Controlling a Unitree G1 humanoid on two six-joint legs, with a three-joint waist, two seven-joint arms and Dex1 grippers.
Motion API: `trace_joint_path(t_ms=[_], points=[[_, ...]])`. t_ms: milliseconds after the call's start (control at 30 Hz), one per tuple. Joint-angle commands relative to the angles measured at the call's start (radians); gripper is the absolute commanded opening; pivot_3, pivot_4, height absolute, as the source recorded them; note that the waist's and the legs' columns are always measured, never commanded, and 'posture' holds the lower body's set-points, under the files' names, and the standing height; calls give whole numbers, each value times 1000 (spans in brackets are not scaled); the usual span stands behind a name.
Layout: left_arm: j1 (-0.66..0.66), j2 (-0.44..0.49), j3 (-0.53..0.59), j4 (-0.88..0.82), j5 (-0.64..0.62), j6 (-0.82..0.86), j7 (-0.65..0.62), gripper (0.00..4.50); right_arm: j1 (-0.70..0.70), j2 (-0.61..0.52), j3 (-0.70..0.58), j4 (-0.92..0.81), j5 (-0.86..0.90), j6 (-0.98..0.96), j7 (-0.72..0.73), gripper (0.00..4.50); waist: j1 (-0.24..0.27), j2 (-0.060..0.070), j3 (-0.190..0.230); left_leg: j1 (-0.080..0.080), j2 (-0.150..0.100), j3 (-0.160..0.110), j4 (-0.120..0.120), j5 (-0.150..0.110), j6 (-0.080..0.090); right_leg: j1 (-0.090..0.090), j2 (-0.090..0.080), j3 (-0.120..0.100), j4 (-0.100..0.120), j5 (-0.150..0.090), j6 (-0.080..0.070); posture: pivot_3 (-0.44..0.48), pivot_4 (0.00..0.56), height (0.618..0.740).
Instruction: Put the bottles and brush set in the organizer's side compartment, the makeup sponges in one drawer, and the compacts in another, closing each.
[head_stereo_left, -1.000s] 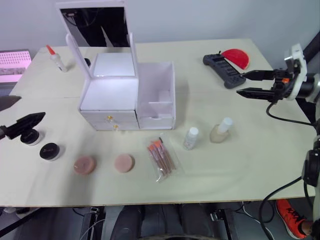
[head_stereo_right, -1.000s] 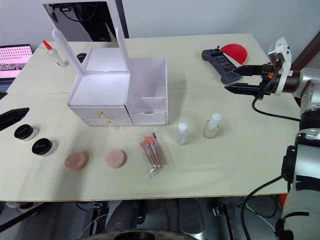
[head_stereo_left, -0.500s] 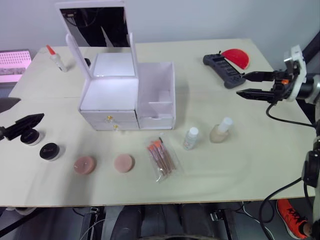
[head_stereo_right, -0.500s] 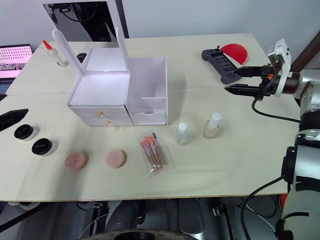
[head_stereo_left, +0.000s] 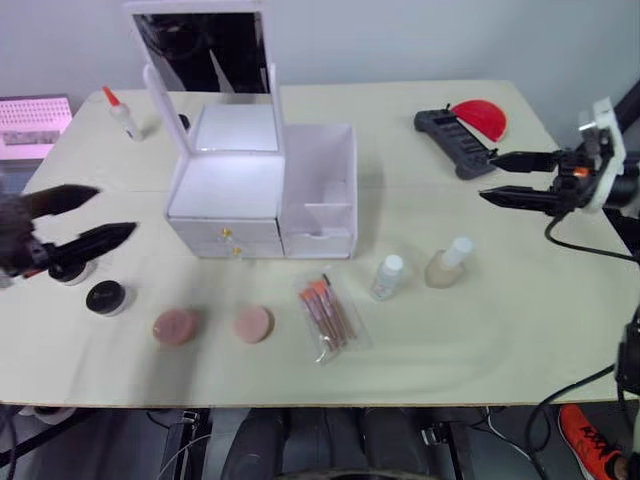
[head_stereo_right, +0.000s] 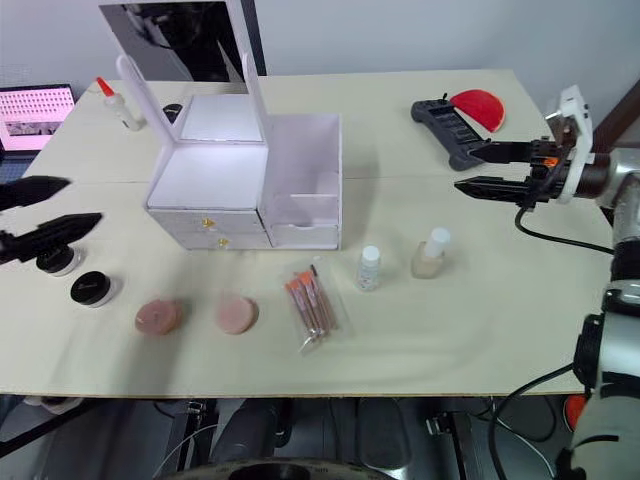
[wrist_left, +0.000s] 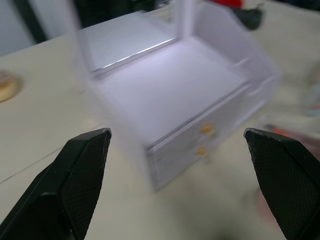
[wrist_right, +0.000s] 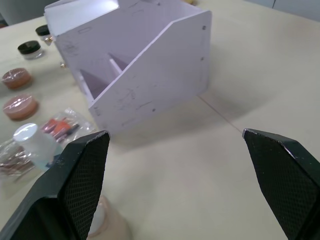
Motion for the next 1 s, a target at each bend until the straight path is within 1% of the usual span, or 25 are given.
trace_joint_path(t_ms=[33, 67, 100, 233, 267, 333, 433, 533, 567, 633, 733, 867, 1000], points=[[-133, 48, -127, -95, -140, 84, 29, 4490, 105, -45, -86, -187, 75, 76, -35, 4500, 3, 0, 0, 0, 0, 0, 0, 0, 0, 0, 0, 0, 0, 0, 0, 0, 150, 740], [-200, 48, -171, -102, -181, 103, 41, 4490, 160, -52, -116, -253, 100, 105, -52, 4500, 8, -1, 0, 0, 0, 0, 0, 0, 0, 0, 0, 0, 0, 0, 1, 0, 150, 740], [-272, 40, -228, -102, -188, 108, 54, 4490, 227, -57, -155, -328, 125, 137, -72, 4500, 9, -1, 0, 0, 1, 0, 0, 0, 0, 0, 1, 0, 1, 0, 1, 0, 150, 740], [-433, -9, -387, -89, -160, 102, 65, 4490, 415, -55, -281, -531, 196, 224, -159, 4500, 6, 0, 0, 1, 1, 1, 1, 0, 0, 1, 2, 0, 1, 1, 3, 0, 150, 740], [-478, -35, -431, -80, -157, 101, 58, 4490, 475, -50, -330, -590, 217, 253, -182, 4500, 2, 0, 0, 2, 1, 1, 1, 0, 0, 2, 2, 1, 1, 1, 3, 0, 150, 740], [-563, -103, -500, -40, -175, 116, 57, 4490, 592, -33, -436, -704, 249, 300, -226, 4500, 9, 0, 0, 2, 2, 2, 2, 0, 0, 3, 2, 1, 1, 1, 3, 0, 150, 740], [-629, -165, -578, 11, -129, 102, 27, 4490, 730, 1, -563, -857, 300, 370, -295, 4500, 11, -1, 0, 1, 3, 2, 3, 0, 0, 3, 3, 1, 1, 1, 3, 0, 150, 740], [-667, -197, -617, 42, -96, 85, -3, 4490, 832, 34, -629, -998, 336, 419, -360, 4500, 0, -2, 1, 1, 3, 2, 3, 0, 0, 3, 3, 1, 0, 1, 3, 0, 150, 740], [-672, -201, -634, 50, -78, 70, -21, 4490, 841, 59, -630, -1047, 345, 439, -415, 4500, 9, -3, 0, 2, 4, 4, 3, 0, 0, 3, 4, 2, 0, 2, 1, 0, 150, 740], [-678, -214, -663, 58, -31, 34, -48, 4490, 862, 105, -570, -1143, 320, 434, -528, 4500, 11, -5, 0, 1, 8, 4, 3, 0, 0, 4, 7, 1, -1, 2, 1, 0, 150, 740], [-678, -239, -670, 43, 4, -9, -63, 4490, 888, 159, -468, -1201, 300, 424, -617, 4500, 12, -5, 0, 1, 8, 4, 3, 0, 0, 3, 7, 1, -3, 2, -2, 0, 150, 740], [-670, -257, -663, 9, 19, -28, -60, 4490, 876, 233, -378, -1168, 262, 338, -696, 4500, 15, -6, 0, 0, 8, 4, 3, 0, 0, 3, 7, 1, -5, 2, -4, 0, 150, 740], [-670, -263, -661, -10, 34, -35, -51, 4490, 871, 246, -316, -1131, 232, 285, -728, 4500, 24, -6, 0, 0, 8, 4, 3, 0, 0, 4, 7, 1, -7, 3, -3, 0, 150, 740]])
